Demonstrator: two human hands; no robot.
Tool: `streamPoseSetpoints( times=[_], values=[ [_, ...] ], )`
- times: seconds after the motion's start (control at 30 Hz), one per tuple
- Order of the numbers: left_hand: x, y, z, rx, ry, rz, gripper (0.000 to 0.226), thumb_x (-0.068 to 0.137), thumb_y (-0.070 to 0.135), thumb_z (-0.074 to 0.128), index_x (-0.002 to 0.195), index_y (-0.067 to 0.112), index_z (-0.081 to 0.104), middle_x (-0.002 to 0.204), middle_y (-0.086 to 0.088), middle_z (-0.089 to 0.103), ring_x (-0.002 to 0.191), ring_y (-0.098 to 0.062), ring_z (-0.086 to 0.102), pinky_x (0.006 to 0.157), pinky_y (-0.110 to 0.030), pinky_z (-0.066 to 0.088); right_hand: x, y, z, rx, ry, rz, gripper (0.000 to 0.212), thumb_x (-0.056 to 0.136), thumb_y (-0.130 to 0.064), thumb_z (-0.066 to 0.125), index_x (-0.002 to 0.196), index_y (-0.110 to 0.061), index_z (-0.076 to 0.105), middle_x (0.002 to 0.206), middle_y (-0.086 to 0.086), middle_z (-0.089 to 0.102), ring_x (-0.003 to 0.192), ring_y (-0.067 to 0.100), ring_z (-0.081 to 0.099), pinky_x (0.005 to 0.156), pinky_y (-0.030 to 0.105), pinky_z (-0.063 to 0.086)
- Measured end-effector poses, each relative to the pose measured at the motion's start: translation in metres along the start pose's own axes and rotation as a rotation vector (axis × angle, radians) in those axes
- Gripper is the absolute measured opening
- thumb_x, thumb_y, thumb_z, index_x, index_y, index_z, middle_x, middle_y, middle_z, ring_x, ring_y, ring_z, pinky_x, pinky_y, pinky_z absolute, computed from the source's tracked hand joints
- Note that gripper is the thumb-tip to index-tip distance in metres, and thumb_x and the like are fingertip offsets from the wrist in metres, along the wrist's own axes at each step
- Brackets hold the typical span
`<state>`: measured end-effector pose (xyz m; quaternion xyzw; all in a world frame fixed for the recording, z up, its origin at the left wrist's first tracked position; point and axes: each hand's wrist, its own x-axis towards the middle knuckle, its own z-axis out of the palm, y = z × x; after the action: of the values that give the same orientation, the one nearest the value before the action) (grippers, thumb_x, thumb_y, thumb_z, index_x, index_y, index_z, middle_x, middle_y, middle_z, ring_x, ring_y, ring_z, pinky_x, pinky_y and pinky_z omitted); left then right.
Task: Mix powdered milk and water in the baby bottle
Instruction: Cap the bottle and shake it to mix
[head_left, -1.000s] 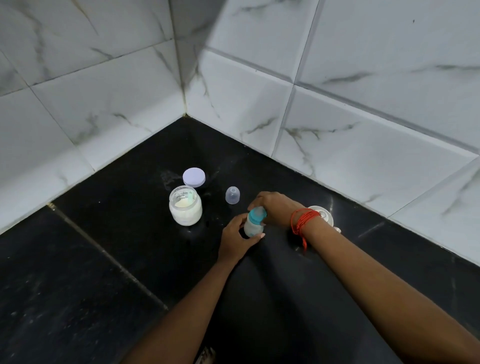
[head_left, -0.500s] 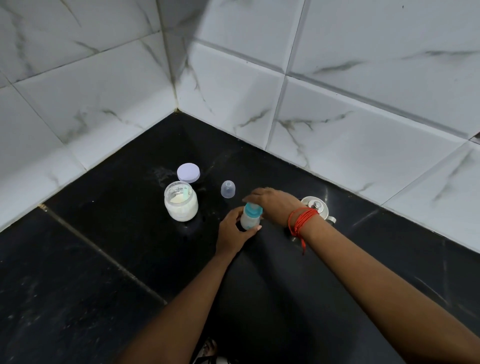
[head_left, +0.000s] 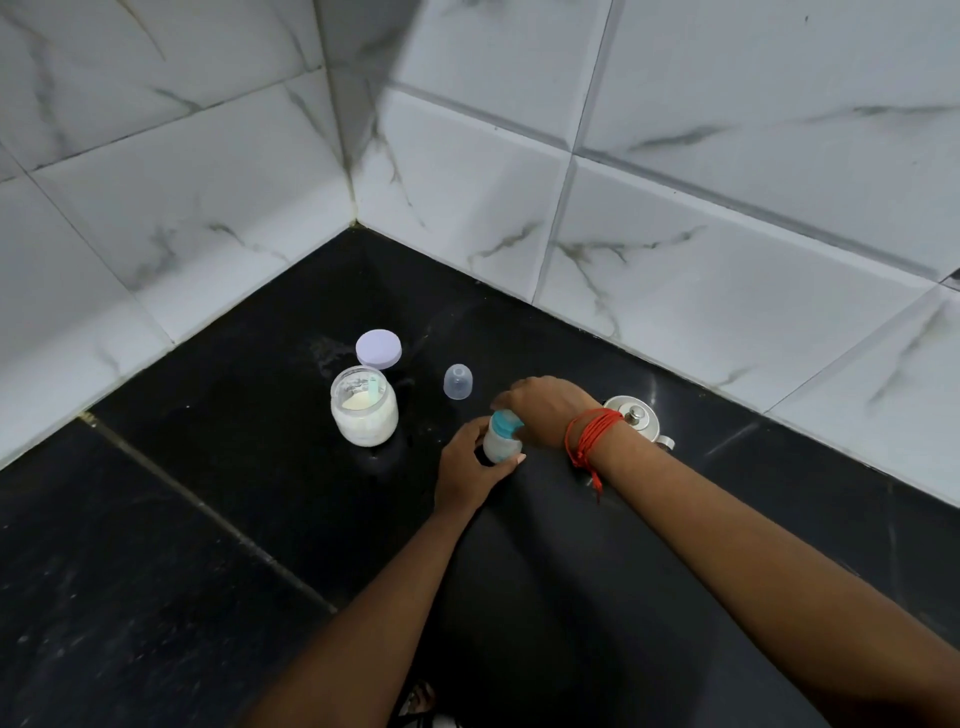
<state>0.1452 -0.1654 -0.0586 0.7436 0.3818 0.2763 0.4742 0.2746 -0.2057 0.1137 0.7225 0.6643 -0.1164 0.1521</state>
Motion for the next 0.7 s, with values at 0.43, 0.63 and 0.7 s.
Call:
streamPoseSetpoints(
  times=[0.43, 0.63, 0.7],
  values=[
    [-0.003, 0.005, -0.001, -0.015, 0.006, 0.011, 0.051, 0.073, 0.035, 0.093, 0.117, 0.027, 0.068, 0.113, 0.014, 0.072, 0.107, -0.002, 0.067, 0.094, -0.021, 0.056, 0.001, -0.022, 0.003, 0.149, 0.101, 0.328, 0.048, 0.089, -0.056, 0.06, 0.109, -0.012, 0.065, 0.101, 0.007, 0.068, 0.091, 0.025, 0.067, 0.07, 0.033, 0.05],
    [-0.002, -0.002, 0.003, -0.022, 0.043, 0.009, 0.055, 0.072, 0.038, 0.094, 0.12, 0.026, 0.069, 0.118, 0.015, 0.072, 0.112, -0.001, 0.066, 0.098, -0.027, 0.055, 0.053, -0.01, -0.027, 0.29, 0.09, 0.169, 0.074, 0.076, -0.067, 0.07, 0.129, -0.017, 0.055, 0.114, 0.006, 0.065, 0.101, 0.025, 0.065, 0.084, 0.037, 0.055],
    [-0.002, -0.003, 0.004, -0.014, 0.038, 0.014, 0.059, 0.072, 0.038, 0.094, 0.123, 0.025, 0.068, 0.122, 0.013, 0.071, 0.115, -0.002, 0.065, 0.101, -0.03, 0.055, 0.085, -0.013, -0.028, 0.357, 0.029, 0.091, 0.074, 0.084, -0.039, 0.074, 0.148, -0.021, 0.041, 0.136, 0.011, 0.055, 0.121, 0.031, 0.057, 0.095, 0.04, 0.05]
  ],
)
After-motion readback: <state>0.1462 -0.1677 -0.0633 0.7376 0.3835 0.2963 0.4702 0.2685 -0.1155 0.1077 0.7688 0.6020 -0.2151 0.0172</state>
